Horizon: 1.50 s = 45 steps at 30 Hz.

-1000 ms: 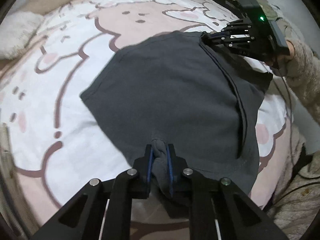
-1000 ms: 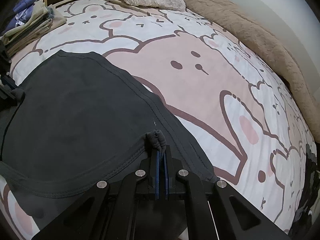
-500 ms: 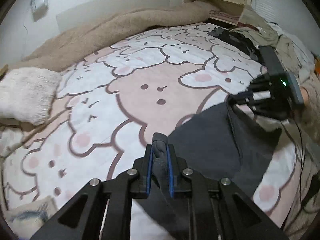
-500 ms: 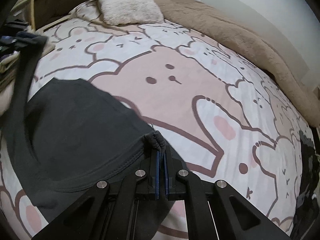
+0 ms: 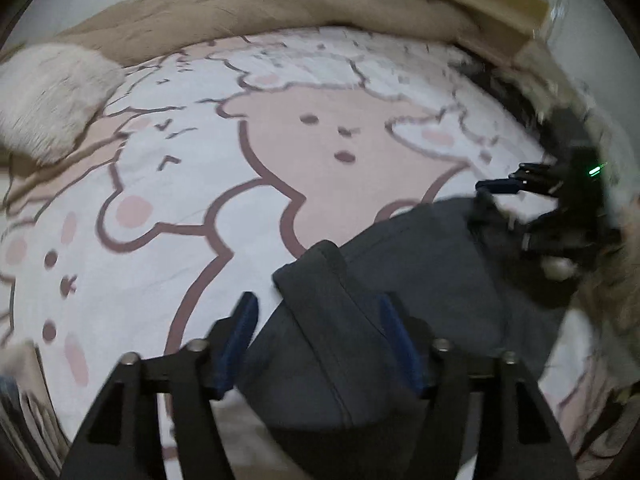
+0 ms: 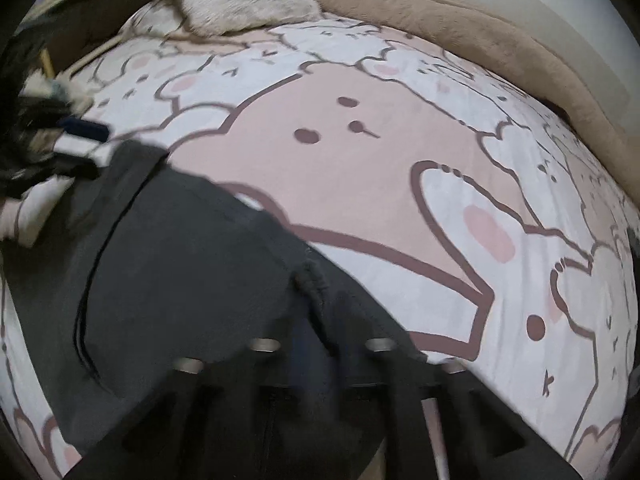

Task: Fold clothes

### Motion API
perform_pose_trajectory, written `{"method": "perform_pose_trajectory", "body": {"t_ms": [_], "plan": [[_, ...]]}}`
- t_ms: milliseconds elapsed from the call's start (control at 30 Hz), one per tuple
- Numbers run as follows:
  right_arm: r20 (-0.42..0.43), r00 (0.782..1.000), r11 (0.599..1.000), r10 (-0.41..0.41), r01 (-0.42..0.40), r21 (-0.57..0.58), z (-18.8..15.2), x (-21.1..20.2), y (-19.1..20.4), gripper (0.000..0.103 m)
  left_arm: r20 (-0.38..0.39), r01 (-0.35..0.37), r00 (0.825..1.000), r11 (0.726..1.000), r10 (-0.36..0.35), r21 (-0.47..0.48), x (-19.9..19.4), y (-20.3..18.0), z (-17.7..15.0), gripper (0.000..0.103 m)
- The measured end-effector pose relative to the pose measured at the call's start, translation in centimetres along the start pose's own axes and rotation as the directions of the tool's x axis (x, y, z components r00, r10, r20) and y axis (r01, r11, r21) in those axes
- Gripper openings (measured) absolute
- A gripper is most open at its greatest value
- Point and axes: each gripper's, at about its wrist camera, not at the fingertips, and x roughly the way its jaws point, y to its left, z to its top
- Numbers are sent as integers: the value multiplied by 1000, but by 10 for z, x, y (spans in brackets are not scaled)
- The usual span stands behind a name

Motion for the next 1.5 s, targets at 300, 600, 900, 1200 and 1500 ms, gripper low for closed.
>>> {"method": "perform_pose_trajectory", "body": {"t_ms": [300,600,900,1200,1500], "plan": [[76,997,985,-28,15,173,-10,-45,-33,95,41,0,999,990,5,-140,-68,13,-63,66],[87,996,897,36,-70,437,-137,-114,-53,77,-16,117,992,941,-129,-319,-45,-1,-156,66],[145,982,803,124,-185,567,-183,-92,-31,37,66,150,989,901,-134,-407,-46,-1,-157,21],[121,987,859,105,-152,489,-164,-104,-24,10,-11,-29,1000,954,27,-299,-63,-5,-144,10],[56,995,921,85,-100,375,-146,-123,-23,9,-115,-142,987,959,116,-247,-70,-2,-149,10]]}}
